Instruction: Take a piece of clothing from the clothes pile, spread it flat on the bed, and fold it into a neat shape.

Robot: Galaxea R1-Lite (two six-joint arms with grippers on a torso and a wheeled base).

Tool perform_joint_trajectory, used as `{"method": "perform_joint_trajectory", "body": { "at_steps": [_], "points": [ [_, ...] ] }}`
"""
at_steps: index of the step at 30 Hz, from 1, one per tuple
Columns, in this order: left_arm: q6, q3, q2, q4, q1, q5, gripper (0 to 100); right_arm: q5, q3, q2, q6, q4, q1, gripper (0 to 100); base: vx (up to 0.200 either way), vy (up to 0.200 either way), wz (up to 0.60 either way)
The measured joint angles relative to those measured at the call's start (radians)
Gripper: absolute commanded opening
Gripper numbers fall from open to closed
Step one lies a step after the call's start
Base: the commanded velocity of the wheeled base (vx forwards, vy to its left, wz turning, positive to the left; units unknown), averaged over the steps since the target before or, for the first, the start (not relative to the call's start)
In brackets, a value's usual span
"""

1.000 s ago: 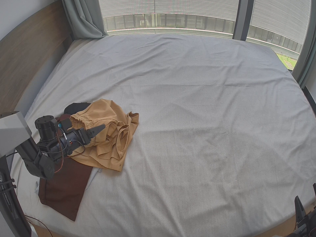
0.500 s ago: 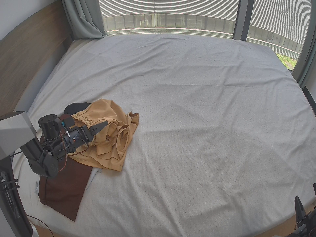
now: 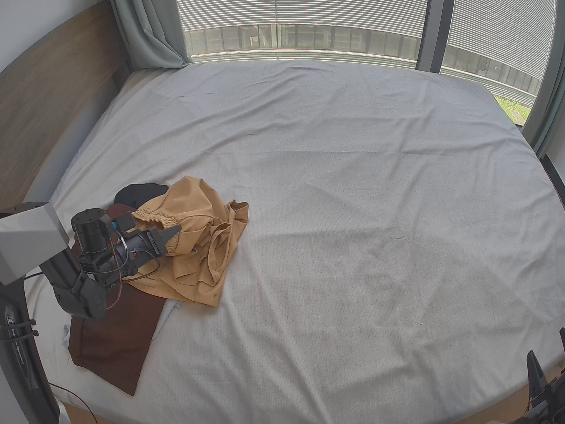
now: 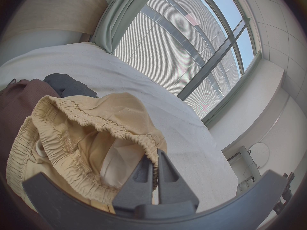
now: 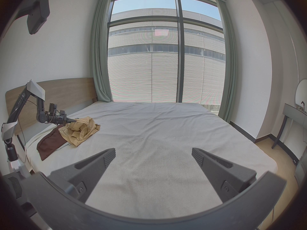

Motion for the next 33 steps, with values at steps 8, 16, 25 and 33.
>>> {"method": "perform_joint_trajectory", "body": {
  "at_steps": [8, 16, 25, 33],
  "points": [
    [-0.069, 0.051, -0.061, -0.002, 0.000, -0.003, 0, 0.000, 0.000, 0.000, 0.000, 0.000, 0.000, 100, 0.000, 0.000, 0.00],
    [-0.100, 0.140, -0.170, -0.050, 0.003, -0.013, 0, 0.000, 0.000, 0.000, 0.000, 0.000, 0.000, 100, 0.000, 0.000, 0.00],
    [-0.100, 0.276, -0.210, -0.185, 0.007, -0.038, 0, 0.000, 0.000, 0.000, 0.000, 0.000, 0.000, 100, 0.000, 0.000, 0.00],
    [-0.102, 0.331, -0.229, -0.220, 0.009, -0.041, 0, -0.001, 0.000, 0.000, -0.001, 0.000, 0.000, 100, 0.000, 0.000, 0.00]
  ]
}}
